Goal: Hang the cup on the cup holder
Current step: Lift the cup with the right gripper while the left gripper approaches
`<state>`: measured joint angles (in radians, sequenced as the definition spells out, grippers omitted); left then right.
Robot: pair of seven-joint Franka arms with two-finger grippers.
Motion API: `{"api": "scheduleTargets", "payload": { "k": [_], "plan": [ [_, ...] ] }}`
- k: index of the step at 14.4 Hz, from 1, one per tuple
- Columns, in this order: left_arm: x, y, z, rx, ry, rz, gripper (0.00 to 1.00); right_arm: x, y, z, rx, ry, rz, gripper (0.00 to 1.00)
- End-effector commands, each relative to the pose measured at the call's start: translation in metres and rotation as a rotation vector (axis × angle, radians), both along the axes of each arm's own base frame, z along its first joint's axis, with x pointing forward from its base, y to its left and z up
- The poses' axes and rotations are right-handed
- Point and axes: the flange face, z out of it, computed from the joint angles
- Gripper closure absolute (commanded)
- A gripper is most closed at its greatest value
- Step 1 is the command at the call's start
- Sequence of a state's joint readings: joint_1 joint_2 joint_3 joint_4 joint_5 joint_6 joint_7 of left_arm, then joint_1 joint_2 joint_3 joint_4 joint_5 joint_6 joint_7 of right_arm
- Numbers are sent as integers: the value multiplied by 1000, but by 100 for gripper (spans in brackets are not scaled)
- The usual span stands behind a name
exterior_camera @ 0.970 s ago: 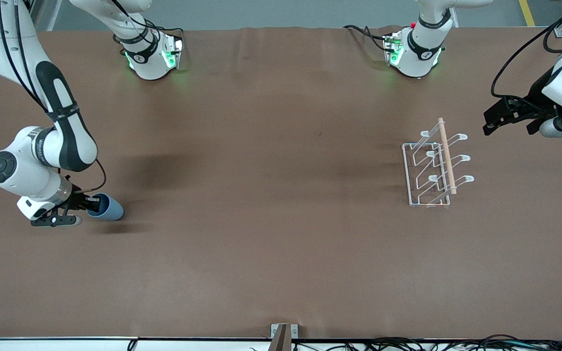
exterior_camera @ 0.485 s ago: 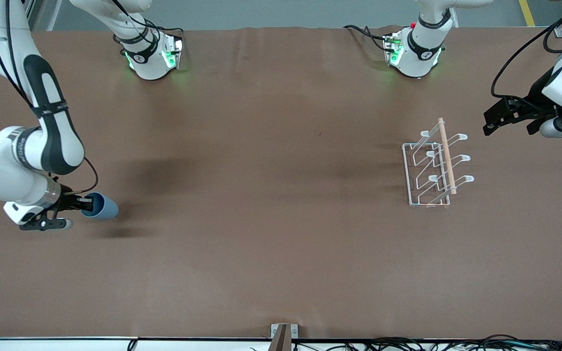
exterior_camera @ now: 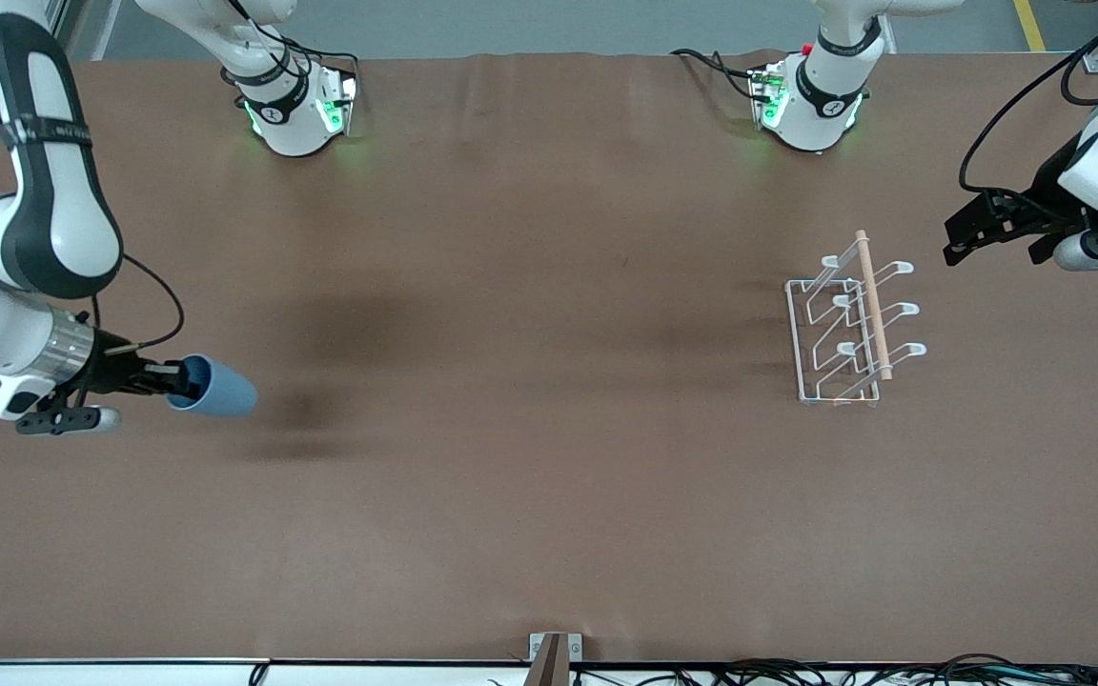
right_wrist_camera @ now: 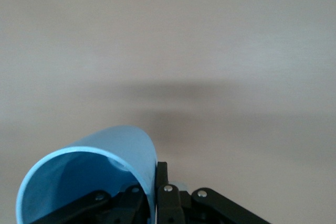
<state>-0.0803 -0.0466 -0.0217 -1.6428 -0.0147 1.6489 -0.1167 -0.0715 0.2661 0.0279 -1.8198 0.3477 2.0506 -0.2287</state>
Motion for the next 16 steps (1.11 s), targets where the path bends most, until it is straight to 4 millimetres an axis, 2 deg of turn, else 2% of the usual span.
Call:
{"api": "scheduleTargets", "payload": {
  "k": [1, 2, 4, 6, 7, 10, 11, 13, 16],
  "plan": [
    [4, 1, 3, -2, -4, -9, 0, -14, 47, 10, 150, 42, 5, 100],
    [4, 1, 4, -3, -6, -9, 0, -18, 68, 10, 243, 68, -9, 100],
    [5, 1, 7, -3, -12, -9, 0, -25, 92, 9, 407, 140, -19, 100],
    [7, 2, 8, 0, -17, -19, 0, -36, 127, 1, 524, 204, -18, 100],
    [10, 1, 5, 3, -16, -71, 0, -40, 136, -3, 563, 224, -27, 100],
    [13, -7, 7, 1, -34, -138, 0, -55, 201, -15, 702, 296, -19, 100],
    [13, -12, 4, 1, -30, -193, 0, -59, 217, -15, 742, 312, -19, 100],
    [12, -23, 4, -70, -42, -424, 0, -67, 246, -21, 827, 374, -15, 99],
    [13, -36, -4, -203, -45, -538, 0, -85, 297, -30, 915, 448, -6, 99]
  ]
}}
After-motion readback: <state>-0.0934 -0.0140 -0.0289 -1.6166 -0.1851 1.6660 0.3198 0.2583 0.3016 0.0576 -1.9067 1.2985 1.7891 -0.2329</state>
